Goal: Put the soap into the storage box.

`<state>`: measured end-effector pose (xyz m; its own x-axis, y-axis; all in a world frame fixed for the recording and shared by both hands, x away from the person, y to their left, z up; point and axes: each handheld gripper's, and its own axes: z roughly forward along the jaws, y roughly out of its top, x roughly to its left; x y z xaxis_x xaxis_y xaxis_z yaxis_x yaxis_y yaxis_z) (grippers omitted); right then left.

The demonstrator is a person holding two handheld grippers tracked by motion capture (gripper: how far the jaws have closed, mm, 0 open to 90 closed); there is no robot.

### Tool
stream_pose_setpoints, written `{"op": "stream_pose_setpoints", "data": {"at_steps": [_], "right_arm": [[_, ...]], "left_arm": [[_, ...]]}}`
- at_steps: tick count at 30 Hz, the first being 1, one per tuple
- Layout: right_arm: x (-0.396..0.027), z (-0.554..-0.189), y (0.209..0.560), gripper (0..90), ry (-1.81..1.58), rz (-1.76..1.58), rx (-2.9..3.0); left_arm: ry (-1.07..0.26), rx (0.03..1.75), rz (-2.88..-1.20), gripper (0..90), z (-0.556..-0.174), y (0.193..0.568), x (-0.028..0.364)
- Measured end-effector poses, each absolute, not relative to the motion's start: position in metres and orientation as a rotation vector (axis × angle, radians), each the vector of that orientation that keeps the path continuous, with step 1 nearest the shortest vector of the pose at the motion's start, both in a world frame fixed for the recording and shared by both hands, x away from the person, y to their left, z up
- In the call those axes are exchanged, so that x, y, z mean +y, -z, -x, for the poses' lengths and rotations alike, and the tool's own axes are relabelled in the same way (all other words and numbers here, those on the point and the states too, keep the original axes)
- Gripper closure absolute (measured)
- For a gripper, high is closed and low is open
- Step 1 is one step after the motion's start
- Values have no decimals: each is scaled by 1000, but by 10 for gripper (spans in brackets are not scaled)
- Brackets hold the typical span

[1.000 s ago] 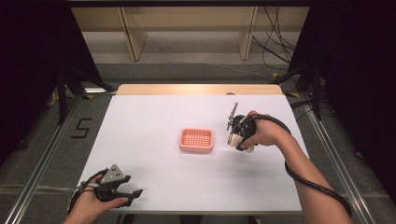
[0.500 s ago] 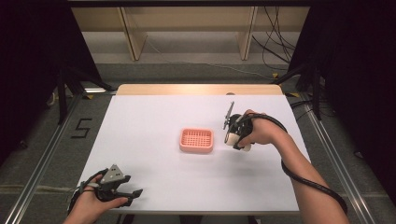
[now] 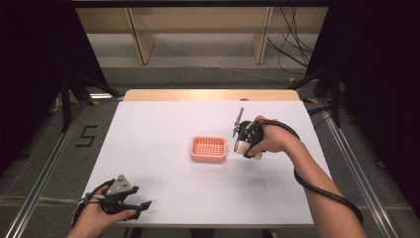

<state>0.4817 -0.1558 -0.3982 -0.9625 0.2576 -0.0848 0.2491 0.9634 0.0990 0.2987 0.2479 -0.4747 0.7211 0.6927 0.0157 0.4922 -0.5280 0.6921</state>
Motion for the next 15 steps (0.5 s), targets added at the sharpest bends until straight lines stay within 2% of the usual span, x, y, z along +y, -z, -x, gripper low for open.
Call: {"op": "stream_pose_setpoints", "data": {"at_steps": [15], "right_arm": [[-148, -483, 394, 506, -141, -383, 3009]], "left_arm": [[-340, 926, -2232, 296, -296, 474, 247]]}}
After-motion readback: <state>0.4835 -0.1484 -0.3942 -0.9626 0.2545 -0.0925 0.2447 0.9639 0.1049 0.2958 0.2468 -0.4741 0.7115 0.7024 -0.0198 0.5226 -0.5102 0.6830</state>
